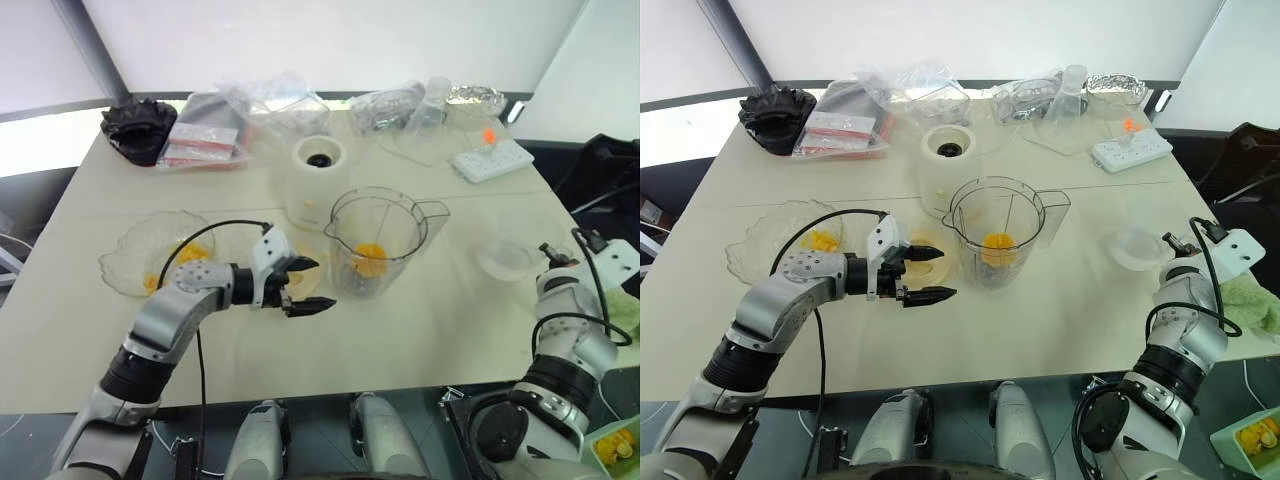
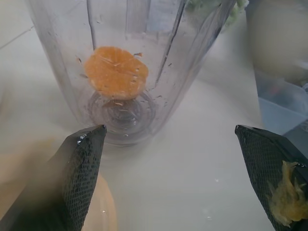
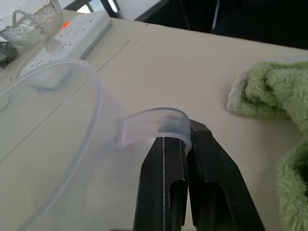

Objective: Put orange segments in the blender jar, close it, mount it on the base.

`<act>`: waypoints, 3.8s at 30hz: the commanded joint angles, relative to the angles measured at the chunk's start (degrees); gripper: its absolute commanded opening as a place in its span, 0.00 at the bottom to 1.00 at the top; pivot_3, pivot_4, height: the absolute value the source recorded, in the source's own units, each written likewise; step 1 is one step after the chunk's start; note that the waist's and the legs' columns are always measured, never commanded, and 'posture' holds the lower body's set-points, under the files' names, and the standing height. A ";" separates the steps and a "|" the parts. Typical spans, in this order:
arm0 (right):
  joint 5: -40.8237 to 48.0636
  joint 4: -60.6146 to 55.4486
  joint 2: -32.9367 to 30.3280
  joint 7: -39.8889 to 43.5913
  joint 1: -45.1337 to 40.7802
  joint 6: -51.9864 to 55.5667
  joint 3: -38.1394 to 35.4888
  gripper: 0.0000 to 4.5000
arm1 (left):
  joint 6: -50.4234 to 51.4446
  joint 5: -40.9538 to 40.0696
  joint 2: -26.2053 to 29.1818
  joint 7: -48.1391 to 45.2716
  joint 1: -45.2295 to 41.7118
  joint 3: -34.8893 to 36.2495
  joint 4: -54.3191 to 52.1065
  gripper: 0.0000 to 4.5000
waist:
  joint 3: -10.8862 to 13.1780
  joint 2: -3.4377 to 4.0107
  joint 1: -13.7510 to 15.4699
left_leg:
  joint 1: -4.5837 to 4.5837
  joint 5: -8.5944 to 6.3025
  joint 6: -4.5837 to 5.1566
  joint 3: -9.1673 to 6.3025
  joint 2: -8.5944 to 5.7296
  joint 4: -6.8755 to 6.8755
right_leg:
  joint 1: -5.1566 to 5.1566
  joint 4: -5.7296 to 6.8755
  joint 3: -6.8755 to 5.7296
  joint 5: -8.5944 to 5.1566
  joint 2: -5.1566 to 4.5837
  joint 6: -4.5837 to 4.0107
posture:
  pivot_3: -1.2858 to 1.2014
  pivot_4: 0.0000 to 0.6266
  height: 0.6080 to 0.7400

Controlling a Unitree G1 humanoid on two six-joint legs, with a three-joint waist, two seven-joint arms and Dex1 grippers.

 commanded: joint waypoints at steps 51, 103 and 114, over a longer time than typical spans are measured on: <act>44.38 -65.99 -22.88 22.63 48.44 28.48 1.59 0.68 | -13.56 5.58 11.01 -20.73 -16.22 -1.86 23.10 1.00 | 0.06 -0.20 -0.33 | 0.05 -0.02 -0.03 -0.12 0.02 -0.01 | 0.02 -0.05 -0.08 -0.32 -0.01 -0.01 | 0.52 0.24 1.00; 49.37 -72.69 -36.04 0.88 56.27 11.43 12.77 0.70 | -55.01 48.55 -14.82 -14.59 -43.74 -12.90 89.97 0.31 | -0.49 -0.95 2.61 | 0.02 -0.03 0.00 -0.13 -0.01 0.08 | 0.49 -0.53 -0.10 -0.25 -0.02 -0.07 | 0.52 0.24 1.00; 46.17 -69.24 -37.30 0.23 49.93 15.86 16.15 0.70 | -53.03 45.95 -14.77 -18.54 -45.19 -9.46 89.38 0.06 | -0.52 -0.99 2.52 | 0.46 -0.04 -0.01 -0.07 0.05 0.04 | 0.94 -0.70 -0.12 -0.30 -0.10 0.00 | 0.52 0.24 1.00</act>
